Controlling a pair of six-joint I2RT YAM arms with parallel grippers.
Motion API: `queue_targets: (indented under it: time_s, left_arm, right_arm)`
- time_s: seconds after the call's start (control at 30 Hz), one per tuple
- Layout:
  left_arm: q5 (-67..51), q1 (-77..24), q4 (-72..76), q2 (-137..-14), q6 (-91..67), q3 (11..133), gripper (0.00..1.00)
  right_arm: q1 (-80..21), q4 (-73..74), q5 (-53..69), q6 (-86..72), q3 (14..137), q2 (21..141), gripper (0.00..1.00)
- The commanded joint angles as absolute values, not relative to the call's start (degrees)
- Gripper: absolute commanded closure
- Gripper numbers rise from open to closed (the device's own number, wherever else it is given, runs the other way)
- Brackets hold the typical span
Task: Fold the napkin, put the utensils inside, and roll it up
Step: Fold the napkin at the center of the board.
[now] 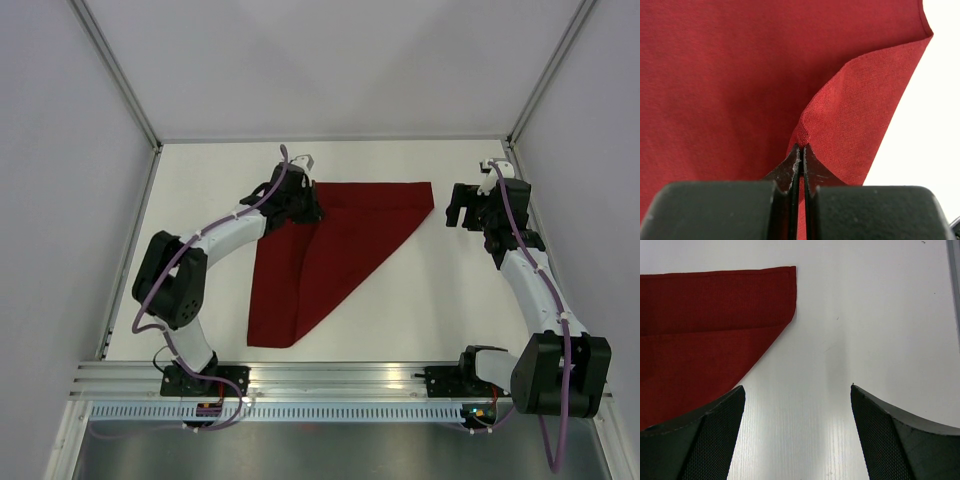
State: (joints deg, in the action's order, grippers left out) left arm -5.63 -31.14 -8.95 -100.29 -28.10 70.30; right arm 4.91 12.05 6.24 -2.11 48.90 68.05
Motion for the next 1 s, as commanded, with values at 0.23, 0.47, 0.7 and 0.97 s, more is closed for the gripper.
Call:
queue_targets:
  time_s: [0.23, 0.47, 0.7, 0.97]
  left_arm:
    - [-9.9, -24.6, -9.9, -103.6, -25.8, 73.9, 0.98]
    - [-10.9, -21.6, -12.3, -106.7, -24.6, 77.8, 0.98]
    - [-11.7, -19.8, -15.0, -111.5, -24.2, 84.0, 0.98]
    - [-12.6, -17.9, -17.0, -115.0, -24.2, 89.6, 0.98]
  right_arm:
    - [5.4, 12.7, 6.6, -1.9, 51.2, 67.5, 0.09]
    - [5.4, 12.7, 6.7, -1.8, 51.3, 67.7, 0.09]
    - [5.4, 12.8, 6.7, -1.6, 51.4, 67.9, 0.09]
    - [5.4, 12.8, 6.7, -1.5, 51.4, 68.0, 0.09]
